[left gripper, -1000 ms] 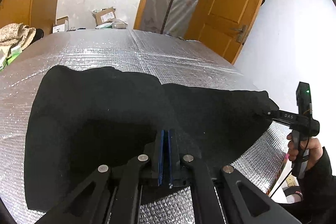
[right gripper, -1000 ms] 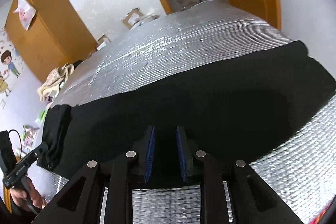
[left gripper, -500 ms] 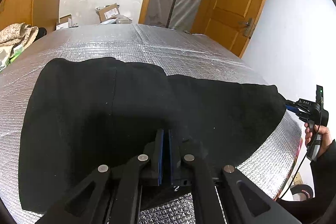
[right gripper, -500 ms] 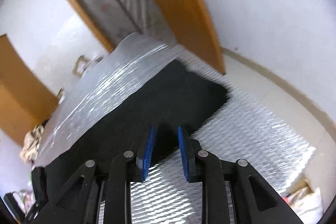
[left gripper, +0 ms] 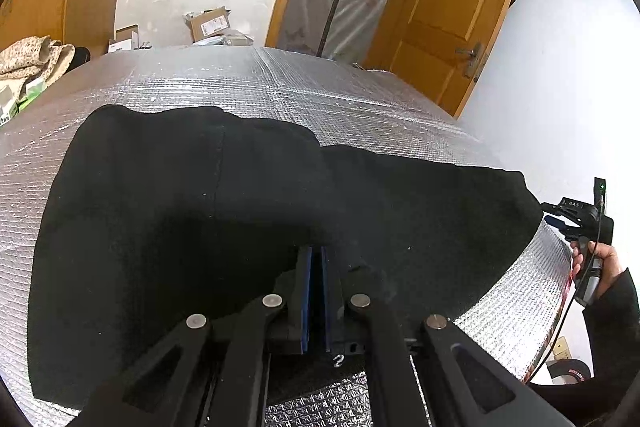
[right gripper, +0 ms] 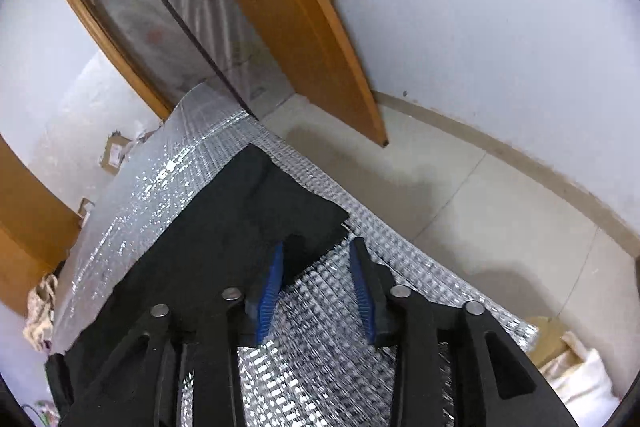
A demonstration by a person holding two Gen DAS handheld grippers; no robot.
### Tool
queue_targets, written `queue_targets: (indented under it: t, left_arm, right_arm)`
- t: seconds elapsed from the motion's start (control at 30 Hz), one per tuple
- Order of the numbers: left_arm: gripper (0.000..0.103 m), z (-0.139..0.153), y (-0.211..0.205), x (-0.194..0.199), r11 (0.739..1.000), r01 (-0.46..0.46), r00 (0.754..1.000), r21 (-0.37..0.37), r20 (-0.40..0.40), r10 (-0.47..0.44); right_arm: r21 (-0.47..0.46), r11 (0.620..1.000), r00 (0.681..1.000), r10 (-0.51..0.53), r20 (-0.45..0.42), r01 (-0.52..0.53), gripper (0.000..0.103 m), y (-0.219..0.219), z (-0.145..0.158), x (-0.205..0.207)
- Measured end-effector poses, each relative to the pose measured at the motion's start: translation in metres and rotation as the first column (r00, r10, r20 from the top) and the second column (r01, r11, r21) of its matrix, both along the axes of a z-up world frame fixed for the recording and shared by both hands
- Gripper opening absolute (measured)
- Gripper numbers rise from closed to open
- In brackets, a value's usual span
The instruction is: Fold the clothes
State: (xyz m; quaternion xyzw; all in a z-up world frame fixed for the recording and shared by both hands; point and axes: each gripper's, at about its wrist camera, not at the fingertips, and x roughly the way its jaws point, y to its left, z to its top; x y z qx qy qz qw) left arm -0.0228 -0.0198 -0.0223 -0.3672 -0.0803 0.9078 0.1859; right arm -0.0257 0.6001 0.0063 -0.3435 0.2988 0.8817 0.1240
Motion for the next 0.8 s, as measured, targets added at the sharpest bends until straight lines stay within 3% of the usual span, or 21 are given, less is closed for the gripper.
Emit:
queue_targets:
  t: [0.2,0.3,0.47,0.5,0.57,0.8]
  left_arm:
    - [0.004,-0.001,-0.001,0.001,1.0,-0.001,1.0,0.021,0.003,0.001]
    - [0.004,-0.001,-0.002,0.001,1.0,-0.001,1.0,0.03,0.004,0.001]
    - [0.004,-0.001,-0.002,0.002,0.999,-0.001,1.0,0.04,0.005,0.001]
    - [0.004,-0.001,-0.002,0.002,0.999,-0.002,1.0,0.041,0.005,0.001]
    - [0.004,-0.001,-0.002,0.002,0.999,-0.002,1.0,0.043,0.005,0.002]
    - [0.004,-0.002,-0.001,0.002,0.999,-0.004,1.0,0.046,0.005,0.003]
  right_arm:
    - [-0.094,0.996,1.0,-0.003,-0.021,0.001,0.043,0.009,-0.007,-0.011]
    - [-0.153,0.988,1.0,0.001,0.013,0.001,0.043,0.014,-0.013,-0.017]
    - [-0.134,0.991,0.998,0.008,0.07,0.001,0.042,0.009,-0.009,-0.028]
    - [-0.128,0.992,0.997,0.008,0.072,0.001,0.039,0.009,-0.007,-0.028]
    - [-0.129,0.992,0.998,0.016,0.056,-0.009,0.014,0.007,-0.004,-0.026]
    - [-0.155,0.987,0.999,0.041,-0.015,-0.043,0.006,0.005,0.005,-0.021]
